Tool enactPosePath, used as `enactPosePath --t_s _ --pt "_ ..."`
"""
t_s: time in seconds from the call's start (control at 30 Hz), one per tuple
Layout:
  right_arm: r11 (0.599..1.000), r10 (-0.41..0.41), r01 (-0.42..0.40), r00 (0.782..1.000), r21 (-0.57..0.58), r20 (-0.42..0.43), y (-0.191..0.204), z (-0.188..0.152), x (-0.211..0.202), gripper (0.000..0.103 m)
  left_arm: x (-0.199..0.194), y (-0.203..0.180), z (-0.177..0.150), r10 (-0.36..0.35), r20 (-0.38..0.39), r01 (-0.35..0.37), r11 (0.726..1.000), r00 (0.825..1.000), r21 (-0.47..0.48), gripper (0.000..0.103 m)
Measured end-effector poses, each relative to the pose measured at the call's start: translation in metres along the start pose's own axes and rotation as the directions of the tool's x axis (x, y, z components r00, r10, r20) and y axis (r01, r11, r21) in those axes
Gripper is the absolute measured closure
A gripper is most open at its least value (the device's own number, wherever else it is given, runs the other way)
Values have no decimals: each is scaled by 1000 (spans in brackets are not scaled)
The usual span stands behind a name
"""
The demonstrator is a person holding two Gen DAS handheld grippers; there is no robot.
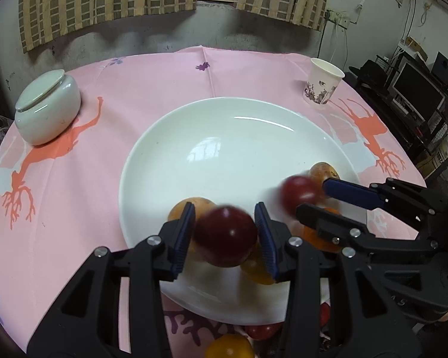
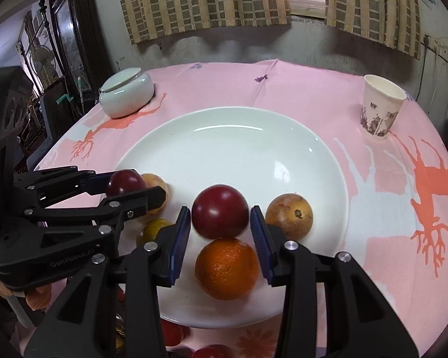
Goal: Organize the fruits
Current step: 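Place both plums on the white plate and open both tools, then grasp an orange with the left tool while the right tool grasps the striped pale fruit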
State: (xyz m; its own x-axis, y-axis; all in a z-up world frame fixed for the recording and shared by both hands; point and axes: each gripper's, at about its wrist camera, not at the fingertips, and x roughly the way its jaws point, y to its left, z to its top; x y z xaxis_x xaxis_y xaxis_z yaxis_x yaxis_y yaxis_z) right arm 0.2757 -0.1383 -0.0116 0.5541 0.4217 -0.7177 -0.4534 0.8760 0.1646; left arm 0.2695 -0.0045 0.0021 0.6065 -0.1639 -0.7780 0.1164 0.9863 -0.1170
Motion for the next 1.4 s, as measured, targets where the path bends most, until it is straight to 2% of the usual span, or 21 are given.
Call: enactPosePath --t_s 0.07,0.1,0.27,0.33,0.8,1.07,1.4 --pt "1000 17 -18 1000 20 24 -2 0 -10 58 -7 3 -1 8 13 -8 1000 1000 -25 41" --pt "999 21 -21 999 23 29 -3 -1 -15 53 -13 5 -1 1 23 -1 1000 1000 -28 38" --pt "1000 22 -22 999 -12 38 4 -11 -44 52 -43 0 -8 -4 61 4 1000 998 11 37" --pt "1000 20 -19 999 -15 43 6 -18 -55 43 -54 -2 -14 -1 63 -1 1000 998 27 34" --pt "998 43 -43 999 -46 8 31 -97 -121 43 -112 -3 -88 12 57 -15 998 998 56 29" --pt "995 69 -70 997 -74 -23 55 -127 -129 42 -123 4 -126 8 22 -9 1000 1000 23 28" --pt "985 59 -80 989 -155 -138 92 -158 -102 42 -134 13 -159 17 5 -17 1000 1000 -6 25"
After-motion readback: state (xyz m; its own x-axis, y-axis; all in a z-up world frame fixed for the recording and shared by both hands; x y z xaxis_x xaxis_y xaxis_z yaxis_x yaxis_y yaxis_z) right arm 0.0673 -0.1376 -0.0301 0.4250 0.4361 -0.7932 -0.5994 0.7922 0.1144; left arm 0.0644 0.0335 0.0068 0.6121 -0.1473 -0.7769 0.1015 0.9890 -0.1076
